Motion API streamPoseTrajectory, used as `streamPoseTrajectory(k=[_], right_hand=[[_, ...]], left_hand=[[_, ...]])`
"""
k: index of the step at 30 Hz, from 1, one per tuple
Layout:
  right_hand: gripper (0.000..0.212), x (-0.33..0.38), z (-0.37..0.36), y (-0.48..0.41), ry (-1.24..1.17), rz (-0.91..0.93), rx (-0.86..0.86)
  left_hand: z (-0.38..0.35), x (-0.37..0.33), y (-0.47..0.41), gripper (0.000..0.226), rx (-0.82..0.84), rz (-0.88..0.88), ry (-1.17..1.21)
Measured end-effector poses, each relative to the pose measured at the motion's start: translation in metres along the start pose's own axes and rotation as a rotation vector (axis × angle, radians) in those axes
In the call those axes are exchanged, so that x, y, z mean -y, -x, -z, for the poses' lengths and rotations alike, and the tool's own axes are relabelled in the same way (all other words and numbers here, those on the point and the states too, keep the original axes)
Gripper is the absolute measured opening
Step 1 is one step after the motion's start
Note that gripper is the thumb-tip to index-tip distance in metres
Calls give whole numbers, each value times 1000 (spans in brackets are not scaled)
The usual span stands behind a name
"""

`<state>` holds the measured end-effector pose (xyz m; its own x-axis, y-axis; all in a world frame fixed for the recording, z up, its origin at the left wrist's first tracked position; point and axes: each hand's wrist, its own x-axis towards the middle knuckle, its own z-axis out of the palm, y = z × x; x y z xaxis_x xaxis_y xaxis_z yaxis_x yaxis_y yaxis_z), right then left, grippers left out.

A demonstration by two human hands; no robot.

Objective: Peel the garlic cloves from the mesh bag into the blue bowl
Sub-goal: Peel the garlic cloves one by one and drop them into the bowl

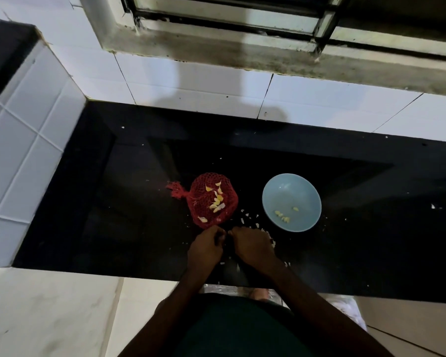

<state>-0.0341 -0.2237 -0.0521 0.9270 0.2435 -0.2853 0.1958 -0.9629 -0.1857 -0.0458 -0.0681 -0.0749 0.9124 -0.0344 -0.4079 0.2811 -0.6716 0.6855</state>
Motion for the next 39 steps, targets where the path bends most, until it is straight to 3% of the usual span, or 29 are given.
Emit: streamPoseTrajectory(k=[15, 21, 29, 35, 39], right_hand=[[21, 0, -12, 5, -49, -77, -33], [24, -1, 1, -13, 76, -93, 2], [22, 8, 4, -15, 137, -21, 21], [20, 14, 5, -4, 283, 63, 81], [24, 9, 13, -4, 237, 99, 57]], left_hand=[[0, 6, -2, 14, -10, 3, 65], [-3, 7, -5, 13, -9, -5, 22], [-4, 8, -8, 19, -18, -15, -19], [1, 4, -8, 15, -14, -16, 10], [7, 1, -10, 9, 4, 1, 39]])
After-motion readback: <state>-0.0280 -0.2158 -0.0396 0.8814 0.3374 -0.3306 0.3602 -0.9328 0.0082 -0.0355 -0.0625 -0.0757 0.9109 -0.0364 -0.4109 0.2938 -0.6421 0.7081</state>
